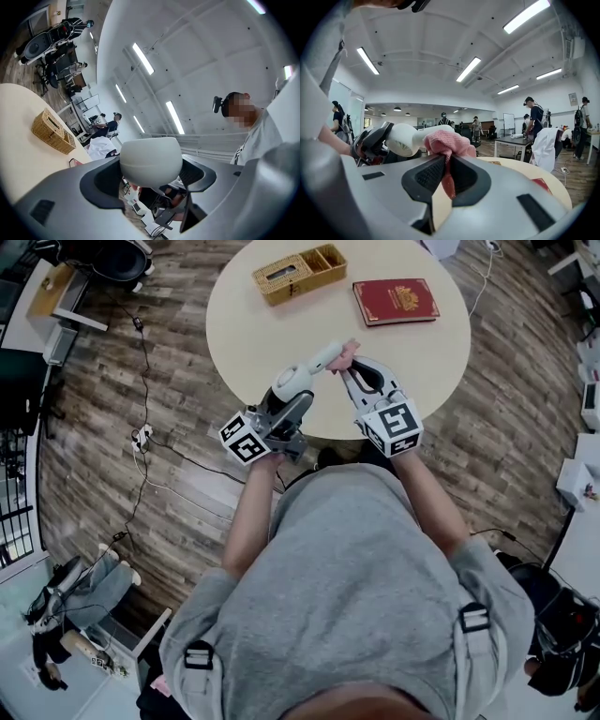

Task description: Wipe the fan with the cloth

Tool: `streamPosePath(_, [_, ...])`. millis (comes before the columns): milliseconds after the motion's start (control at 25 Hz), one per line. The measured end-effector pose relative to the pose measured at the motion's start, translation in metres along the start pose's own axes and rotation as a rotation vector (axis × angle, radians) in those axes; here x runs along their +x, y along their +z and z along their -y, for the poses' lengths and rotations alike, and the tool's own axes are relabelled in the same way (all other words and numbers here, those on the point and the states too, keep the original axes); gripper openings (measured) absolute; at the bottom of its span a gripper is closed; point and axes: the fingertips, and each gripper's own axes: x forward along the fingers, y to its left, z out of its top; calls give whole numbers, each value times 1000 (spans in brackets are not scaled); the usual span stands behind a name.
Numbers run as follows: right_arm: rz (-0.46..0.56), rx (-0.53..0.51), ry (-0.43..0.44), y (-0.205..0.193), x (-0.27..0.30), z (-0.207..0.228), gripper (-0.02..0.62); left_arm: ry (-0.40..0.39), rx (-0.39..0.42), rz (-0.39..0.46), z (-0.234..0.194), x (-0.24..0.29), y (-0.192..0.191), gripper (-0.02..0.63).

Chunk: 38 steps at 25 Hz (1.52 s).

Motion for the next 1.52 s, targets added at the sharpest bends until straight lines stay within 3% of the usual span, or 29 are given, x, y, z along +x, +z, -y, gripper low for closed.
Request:
streamPosePath(120, [-3, -55, 8, 2, 0, -4, 38, -17, -23, -21, 2, 0, -4, 382])
streamPosePath(360, [-49, -291, 68, -3, 2, -36, 38, -27, -36, -39, 3, -1, -9, 382])
streamPosePath(560, [-80, -377, 111, -15, 2, -58, 38, -22, -43, -33, 3, -4, -10, 382])
streamPosePath(800, [-81, -385, 162, -19, 2, -79, 40, -13, -49, -5, 2, -5, -6, 382])
streamPosePath(1080, [-67, -310, 233, -12, 4, -98, 40, -12, -64, 42, 1, -2, -2, 382])
streamPosePath(1520, [-66, -344, 330, -18, 6, -130, 40, -28, -83, 40, -3, 8, -11, 382])
